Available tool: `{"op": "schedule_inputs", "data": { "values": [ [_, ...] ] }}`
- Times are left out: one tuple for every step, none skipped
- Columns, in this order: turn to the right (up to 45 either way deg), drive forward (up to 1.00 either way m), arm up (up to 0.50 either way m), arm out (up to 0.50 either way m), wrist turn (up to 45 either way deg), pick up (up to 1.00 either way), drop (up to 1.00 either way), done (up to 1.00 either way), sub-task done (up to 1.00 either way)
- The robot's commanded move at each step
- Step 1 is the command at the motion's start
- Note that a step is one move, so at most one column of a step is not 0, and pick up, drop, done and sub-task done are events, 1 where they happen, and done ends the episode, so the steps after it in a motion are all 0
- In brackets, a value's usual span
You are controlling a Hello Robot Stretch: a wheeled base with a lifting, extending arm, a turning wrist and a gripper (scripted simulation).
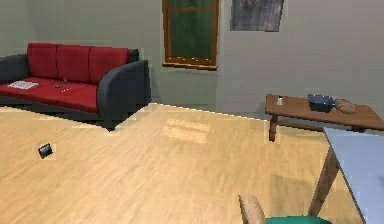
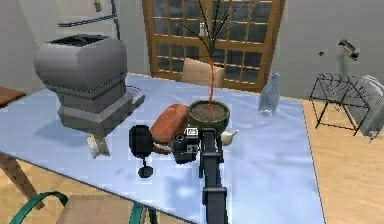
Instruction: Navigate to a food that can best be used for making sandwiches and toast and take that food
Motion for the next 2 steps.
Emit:
{"op": "schedule_inputs", "data": {
  "values": [
    [0.0,0.00,0.00,0.00,0.0,1.00,0.00,0.00,0.00],
    [0.0,0.00,0.10,0.00,0.0,0.00,0.00,0.00,0.00]
  ]
}}
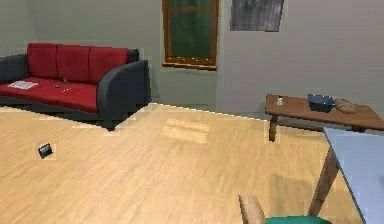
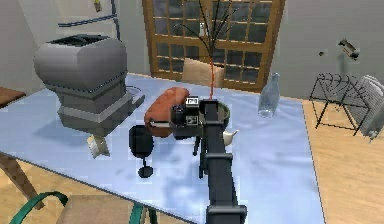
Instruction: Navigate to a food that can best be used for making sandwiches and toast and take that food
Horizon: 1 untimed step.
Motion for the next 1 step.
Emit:
{"op": "schedule_inputs", "data": {
  "values": [
    [0.0,0.00,0.00,0.00,0.0,0.00,0.00,1.00,0.00]
  ]
}}
